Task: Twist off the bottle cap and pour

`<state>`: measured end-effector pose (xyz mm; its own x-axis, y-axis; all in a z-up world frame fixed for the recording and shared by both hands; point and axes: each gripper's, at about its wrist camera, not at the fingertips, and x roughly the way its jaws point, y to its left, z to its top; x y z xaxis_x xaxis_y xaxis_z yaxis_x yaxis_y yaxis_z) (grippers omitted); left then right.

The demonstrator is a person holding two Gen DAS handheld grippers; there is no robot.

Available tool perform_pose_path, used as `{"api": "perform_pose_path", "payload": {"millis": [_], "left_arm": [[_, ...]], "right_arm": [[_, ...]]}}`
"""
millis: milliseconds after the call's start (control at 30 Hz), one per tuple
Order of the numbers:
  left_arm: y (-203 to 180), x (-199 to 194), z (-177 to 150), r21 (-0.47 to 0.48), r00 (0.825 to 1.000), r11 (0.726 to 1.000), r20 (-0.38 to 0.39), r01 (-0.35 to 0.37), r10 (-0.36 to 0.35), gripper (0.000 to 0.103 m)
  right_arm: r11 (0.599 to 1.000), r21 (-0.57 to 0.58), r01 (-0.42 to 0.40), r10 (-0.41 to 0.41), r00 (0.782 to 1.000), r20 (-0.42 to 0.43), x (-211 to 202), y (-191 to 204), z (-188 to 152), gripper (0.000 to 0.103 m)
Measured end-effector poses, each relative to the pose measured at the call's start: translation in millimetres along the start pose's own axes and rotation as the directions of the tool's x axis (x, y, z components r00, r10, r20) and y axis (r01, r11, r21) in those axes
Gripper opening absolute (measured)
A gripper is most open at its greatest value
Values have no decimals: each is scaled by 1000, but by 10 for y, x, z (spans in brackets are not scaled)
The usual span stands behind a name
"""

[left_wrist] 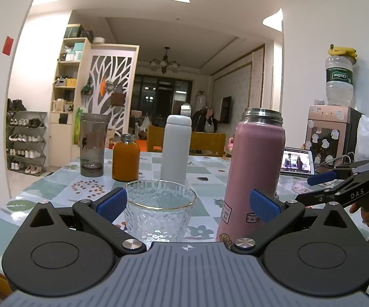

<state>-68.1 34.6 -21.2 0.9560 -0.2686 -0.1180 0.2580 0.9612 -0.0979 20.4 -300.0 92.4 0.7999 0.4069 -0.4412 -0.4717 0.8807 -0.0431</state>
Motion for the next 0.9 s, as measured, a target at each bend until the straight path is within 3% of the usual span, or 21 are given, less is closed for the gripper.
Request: {"api": "perform_pose_path", "payload": {"millis": [400, 900], "left_arm": [[-7, -67, -55, -19, 1000, 1000, -19, -21, 20, 103], [39, -111, -93, -54, 994, 994, -39, -100, 98, 103]], "right_arm": [[996, 31, -79, 77, 996, 37, -85, 164, -18, 103], [985, 61, -160, 153, 982, 108, -79, 475, 81, 103]]}}
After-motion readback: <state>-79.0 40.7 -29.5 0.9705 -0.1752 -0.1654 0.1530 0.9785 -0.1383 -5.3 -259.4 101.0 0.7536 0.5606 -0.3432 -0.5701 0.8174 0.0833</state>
